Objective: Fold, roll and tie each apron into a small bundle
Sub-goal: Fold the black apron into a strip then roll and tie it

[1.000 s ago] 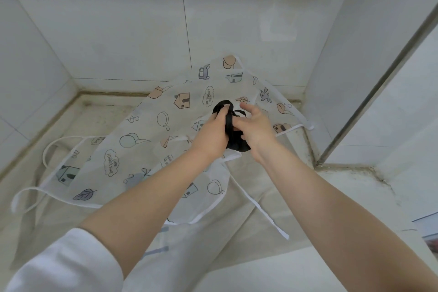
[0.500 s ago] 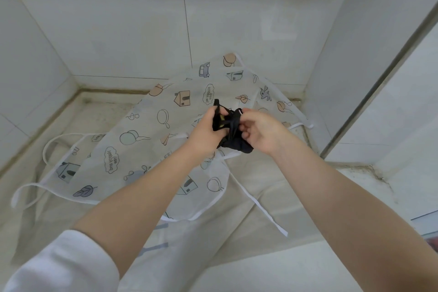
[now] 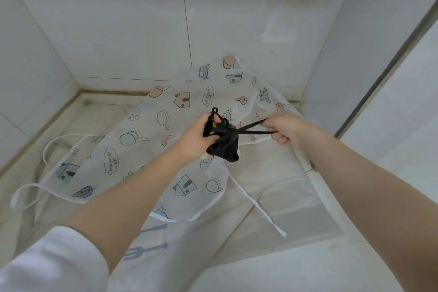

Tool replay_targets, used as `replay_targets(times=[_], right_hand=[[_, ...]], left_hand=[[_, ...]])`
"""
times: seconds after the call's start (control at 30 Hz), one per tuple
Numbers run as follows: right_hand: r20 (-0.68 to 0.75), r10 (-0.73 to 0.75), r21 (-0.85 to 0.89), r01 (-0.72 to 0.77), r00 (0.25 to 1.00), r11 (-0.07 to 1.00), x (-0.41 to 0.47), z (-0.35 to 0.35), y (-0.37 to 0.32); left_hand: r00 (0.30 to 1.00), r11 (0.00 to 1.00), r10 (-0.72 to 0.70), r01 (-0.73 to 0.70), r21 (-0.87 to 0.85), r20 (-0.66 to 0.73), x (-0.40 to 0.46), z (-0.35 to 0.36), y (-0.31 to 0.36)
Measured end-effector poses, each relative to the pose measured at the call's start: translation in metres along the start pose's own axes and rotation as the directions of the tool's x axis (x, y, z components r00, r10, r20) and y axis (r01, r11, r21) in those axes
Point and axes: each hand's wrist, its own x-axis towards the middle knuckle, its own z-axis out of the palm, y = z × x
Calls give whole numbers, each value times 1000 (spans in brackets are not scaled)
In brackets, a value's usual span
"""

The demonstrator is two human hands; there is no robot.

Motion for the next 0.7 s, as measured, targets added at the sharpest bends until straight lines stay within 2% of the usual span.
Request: replay_targets(times=[0.07,0.13,0.17,0.2,0.23,0.3,0.33,0.37,0.4,0.43,0.47,0.5,0.57,0.7], right_hand=[[14,135,340,-131,991,931,5,-7,3],[55,205,656,-190,977,731,8,-11,5],[55,221,759,-185,974,624,8,-12,5],[34,221,813,-156,975,561,8,-11,4],[-10,207,812,-113,978,573,10,-9,3],[-97,148,655,-48,984,754,10,-2,1],[-135,98,488,-19,986,873,6,5,0],[-210,-3,257,58,978,965,2,14,0],[-275,-198,-22,200,941,980,-5,22,-2],[-237,-440,-273,376,866,886,-10,29,-3],[-107,-605,-405,521,789,751,-16,36,-4],[36,-664,-449,605,747,657,-21,43,-5],[230,-636,-461,658,737,595,-24,53,-2],[302,-605,-477,666,736,573,-23,62,1]], left_hand=[[1000,1000,-2,2,25,-26,-1,-2,-3],[998,999,-21,20,-30,-60,-2,-4,-6],[997,998,-31,27,-56,-69,-2,-5,-7],[997,996,-38,33,-78,-72,-3,-6,-8],[997,995,-38,31,-95,-74,-4,-6,-8],[996,993,-29,18,-114,-90,-5,-5,-7],[994,993,-28,16,-114,-103,-5,-4,-7],[993,993,-30,18,-113,-112,-4,-4,-6],[992,994,-32,19,-109,-119,-4,-3,-6],[992,994,-35,23,-103,-125,-3,-1,-6],[991,995,-37,24,-100,-130,-3,1,-5],[990,994,-36,22,-103,-136,-3,2,-4],[988,993,-32,15,-116,-148,-4,4,-2],[985,984,-45,15,-175,-168,-4,4,1]])
